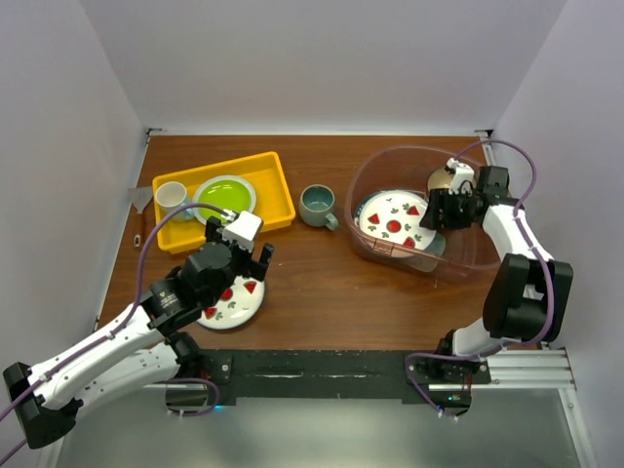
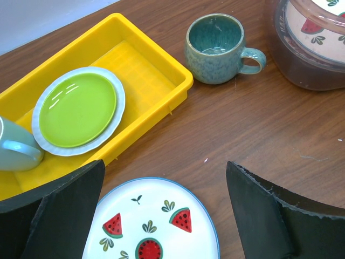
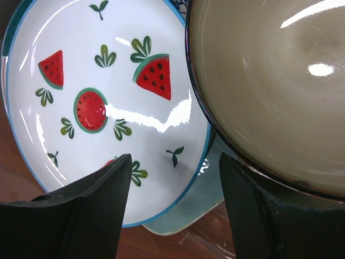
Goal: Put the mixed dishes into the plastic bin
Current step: Place the plate in the plastic bin.
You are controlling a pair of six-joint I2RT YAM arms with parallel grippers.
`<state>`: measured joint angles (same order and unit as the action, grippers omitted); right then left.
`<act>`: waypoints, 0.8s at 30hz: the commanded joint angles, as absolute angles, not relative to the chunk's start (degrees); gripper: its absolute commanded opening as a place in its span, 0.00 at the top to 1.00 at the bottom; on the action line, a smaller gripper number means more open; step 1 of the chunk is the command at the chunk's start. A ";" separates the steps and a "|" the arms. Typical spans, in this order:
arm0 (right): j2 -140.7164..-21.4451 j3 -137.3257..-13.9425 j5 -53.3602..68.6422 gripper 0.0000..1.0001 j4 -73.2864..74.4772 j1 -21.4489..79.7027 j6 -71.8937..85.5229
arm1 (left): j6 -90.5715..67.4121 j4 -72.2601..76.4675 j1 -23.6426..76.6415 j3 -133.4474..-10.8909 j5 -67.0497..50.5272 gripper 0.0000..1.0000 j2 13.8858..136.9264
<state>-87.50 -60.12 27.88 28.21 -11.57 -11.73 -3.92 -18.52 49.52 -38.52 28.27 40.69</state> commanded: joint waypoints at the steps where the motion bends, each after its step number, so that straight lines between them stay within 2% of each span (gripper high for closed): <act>1: -84.47 -62.75 26.72 0.28 29.53 -11.25 -15.20 | -4.22 -17.05 49.22 -38.32 28.04 0.00 40.17; 8: -82.01 -62.84 24.96 0.18 32.07 -11.34 -17.49 | -4.13 -16.96 49.22 -38.23 28.21 0.00 40.08; 18: -79.46 -65.21 24.61 0.10 38.05 -11.43 -21.44 | -4.22 -17.23 49.22 -38.32 29.09 0.00 39.73; 24: -76.38 -66.18 24.70 0.09 40.78 -11.43 -22.59 | -4.31 -17.31 49.22 -38.32 29.35 0.00 39.46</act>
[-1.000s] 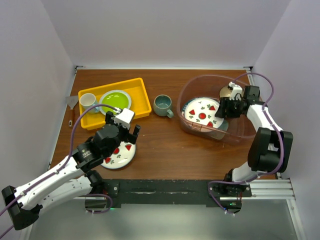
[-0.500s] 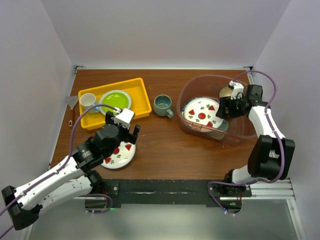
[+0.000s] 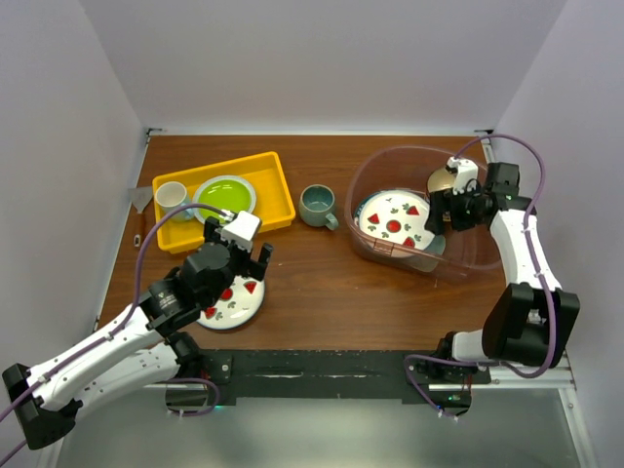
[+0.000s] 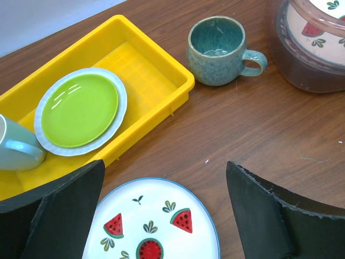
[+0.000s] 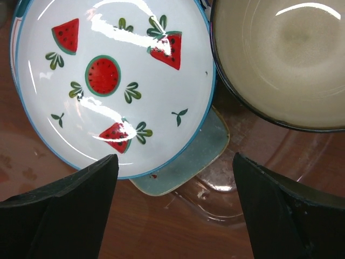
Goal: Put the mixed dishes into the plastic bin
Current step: Place the plate in the plastic bin.
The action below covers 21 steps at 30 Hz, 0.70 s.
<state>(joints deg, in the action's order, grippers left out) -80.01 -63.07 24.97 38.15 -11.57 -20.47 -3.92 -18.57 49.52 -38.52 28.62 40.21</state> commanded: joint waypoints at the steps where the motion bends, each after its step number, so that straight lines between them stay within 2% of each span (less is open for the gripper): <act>1: -75.51 -66.44 25.05 0.09 41.39 -11.43 -22.59 | -4.39 -17.23 49.22 -38.32 29.36 0.00 39.38; 11: -70.41 -69.61 33.21 0.09 42.54 -11.51 -20.92 | -4.74 -17.23 49.22 -38.23 29.88 0.00 39.37; 21: -66.54 -66.71 49.56 0.09 37.09 -11.43 -18.81 | -4.83 -17.31 49.22 -38.14 30.50 0.00 39.20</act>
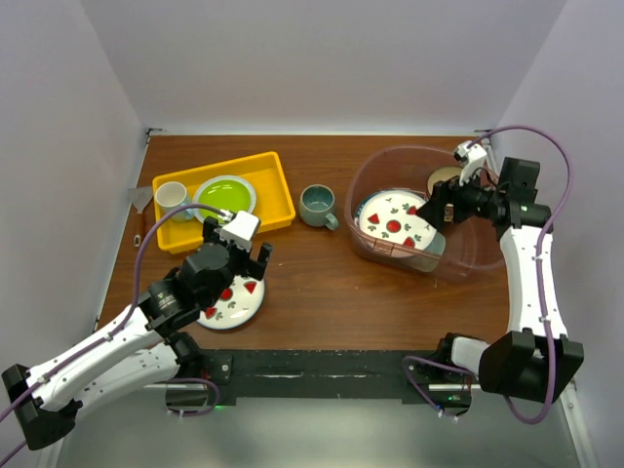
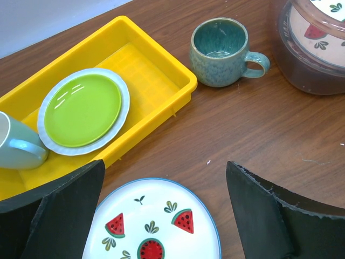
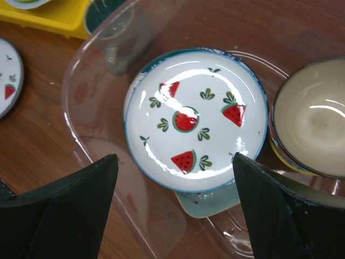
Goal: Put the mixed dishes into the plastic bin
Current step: Place the plate in the plastic bin, then pick up the plate at the center of the board.
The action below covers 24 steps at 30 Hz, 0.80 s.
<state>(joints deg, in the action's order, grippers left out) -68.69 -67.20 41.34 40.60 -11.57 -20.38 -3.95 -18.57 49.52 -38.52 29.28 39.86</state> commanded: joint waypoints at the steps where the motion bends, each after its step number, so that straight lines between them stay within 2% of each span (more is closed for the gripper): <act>1: -66.27 -66.45 51.22 0.09 36.13 -11.43 -18.55 | -4.83 -17.23 49.22 -38.14 30.59 0.00 39.29; 10: -60.74 -59.24 57.13 0.07 25.06 -11.60 -12.66 | -5.80 -17.05 49.13 -37.88 30.41 0.00 39.02; 24: -58.89 -54.49 60.03 0.05 23.38 -11.78 -13.71 | -7.99 -16.87 48.52 -37.88 30.06 0.00 40.96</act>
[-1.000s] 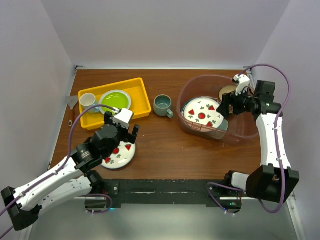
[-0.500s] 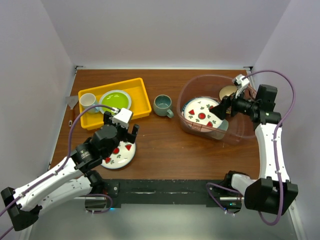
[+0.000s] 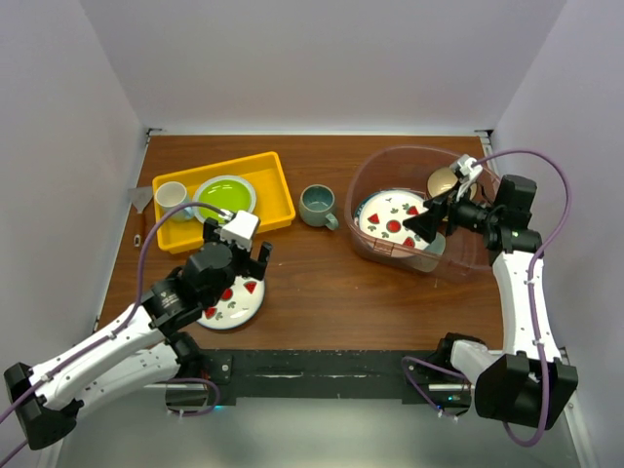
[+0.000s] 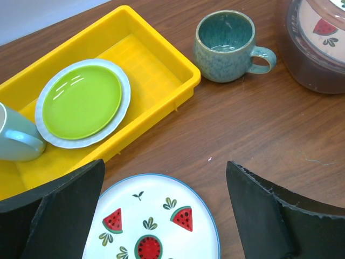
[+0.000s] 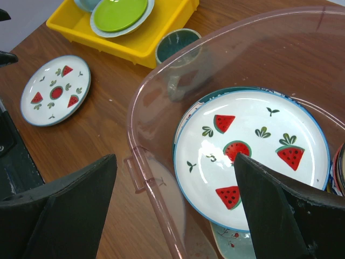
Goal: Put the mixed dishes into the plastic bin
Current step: Pick up the plate at the center of the board.
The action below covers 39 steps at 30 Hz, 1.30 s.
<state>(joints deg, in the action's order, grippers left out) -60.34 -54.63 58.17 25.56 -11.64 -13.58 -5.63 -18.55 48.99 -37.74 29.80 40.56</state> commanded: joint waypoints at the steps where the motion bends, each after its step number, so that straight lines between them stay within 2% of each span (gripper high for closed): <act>1: -58.89 -54.58 60.03 0.05 23.38 -11.78 -13.80 | -8.87 -17.05 48.60 -38.05 29.97 0.00 41.13; 15: -58.45 -54.32 59.15 0.04 23.47 -11.78 -13.80 | -31.19 -29.53 48.60 -41.83 28.30 0.00 49.74; 22: -58.27 -54.23 58.98 0.04 23.55 -11.78 -13.71 | -33.48 -31.46 48.60 -41.84 23.21 0.00 58.87; 25: -58.27 -54.23 58.97 0.03 23.55 -11.87 -13.71 | -33.75 -31.82 48.95 -42.10 22.24 0.04 62.22; 28: -58.27 -54.23 59.06 0.04 23.55 -11.87 -13.71 | -34.27 -32.25 50.44 -42.36 23.89 0.09 64.86; 39: -58.36 -54.23 58.97 0.03 23.47 -11.78 -13.71 | -40.34 -38.67 59.94 -46.76 33.39 0.09 78.30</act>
<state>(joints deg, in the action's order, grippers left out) -59.57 -54.24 58.22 25.23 -11.64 -13.61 -36.51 -35.86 58.28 -43.70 28.16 75.99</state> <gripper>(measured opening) 0.968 0.910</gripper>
